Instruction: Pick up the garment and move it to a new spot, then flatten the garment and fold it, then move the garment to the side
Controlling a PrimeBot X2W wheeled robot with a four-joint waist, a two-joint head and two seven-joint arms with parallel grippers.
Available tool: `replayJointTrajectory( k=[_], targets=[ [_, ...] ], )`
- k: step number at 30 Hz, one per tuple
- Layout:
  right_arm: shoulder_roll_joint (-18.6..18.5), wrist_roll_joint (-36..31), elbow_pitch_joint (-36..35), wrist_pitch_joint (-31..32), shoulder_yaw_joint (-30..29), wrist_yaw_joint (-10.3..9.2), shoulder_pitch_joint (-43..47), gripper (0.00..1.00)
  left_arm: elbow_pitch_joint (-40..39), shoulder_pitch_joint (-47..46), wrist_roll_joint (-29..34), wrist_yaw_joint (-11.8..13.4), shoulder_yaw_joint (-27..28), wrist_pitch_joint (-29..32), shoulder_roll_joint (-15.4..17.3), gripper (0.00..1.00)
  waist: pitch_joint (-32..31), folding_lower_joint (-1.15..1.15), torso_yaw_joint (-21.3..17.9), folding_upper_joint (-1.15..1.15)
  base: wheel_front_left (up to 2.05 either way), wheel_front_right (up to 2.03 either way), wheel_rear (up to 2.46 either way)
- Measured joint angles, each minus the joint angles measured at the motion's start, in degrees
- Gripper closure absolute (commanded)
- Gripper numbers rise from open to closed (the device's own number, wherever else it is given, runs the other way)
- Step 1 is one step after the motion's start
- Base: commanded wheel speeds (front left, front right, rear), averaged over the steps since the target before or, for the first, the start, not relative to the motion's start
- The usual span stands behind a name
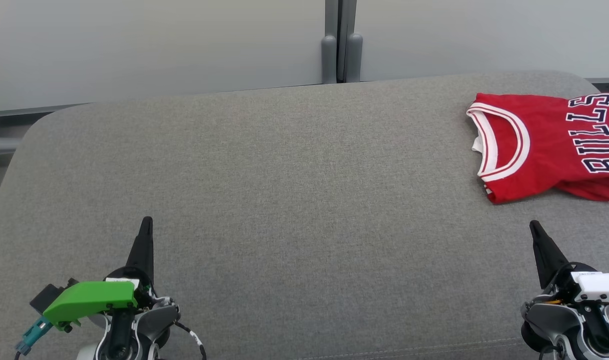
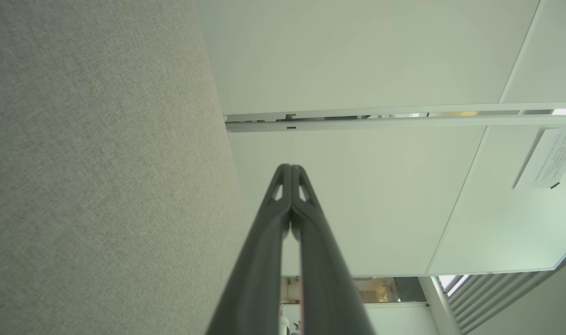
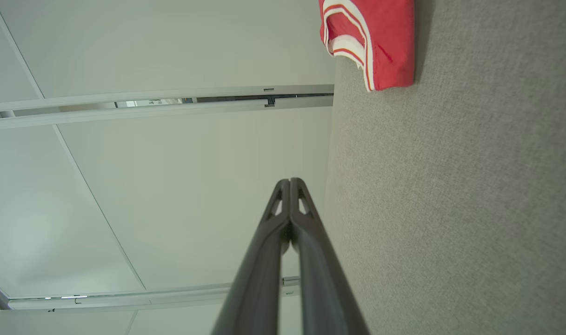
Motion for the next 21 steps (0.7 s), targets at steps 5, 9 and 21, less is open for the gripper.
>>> replayJointTrajectory(
  k=[5, 9, 21],
  targets=[
    [0.00, 0.00, 0.00, 0.00, 0.00, 0.00, 0.00, 1.00, 0.00, 0.00, 0.00, 0.00, 0.00, 0.00, 0.00, 1.00, 0.00, 0.00, 0.00, 0.00, 0.00, 0.00, 0.00],
    [0.00, 0.00, 0.00, 0.00, 0.00, 0.00, 0.00, 1.00, 0.00, 0.00, 0.00, 0.00, 0.01, 0.00, 0.00, 1.00, 0.00, 0.00, 0.00, 0.00, 0.00, 0.00, 0.00],
    [0.00, 0.00, 0.00, 0.00, 0.00, 0.00, 0.00, 1.00, 0.00, 0.00, 0.00, 0.00, 0.01, 0.00, 0.00, 1.00, 0.00, 0.00, 0.00, 0.00, 0.00, 0.00, 0.00]
  ],
)
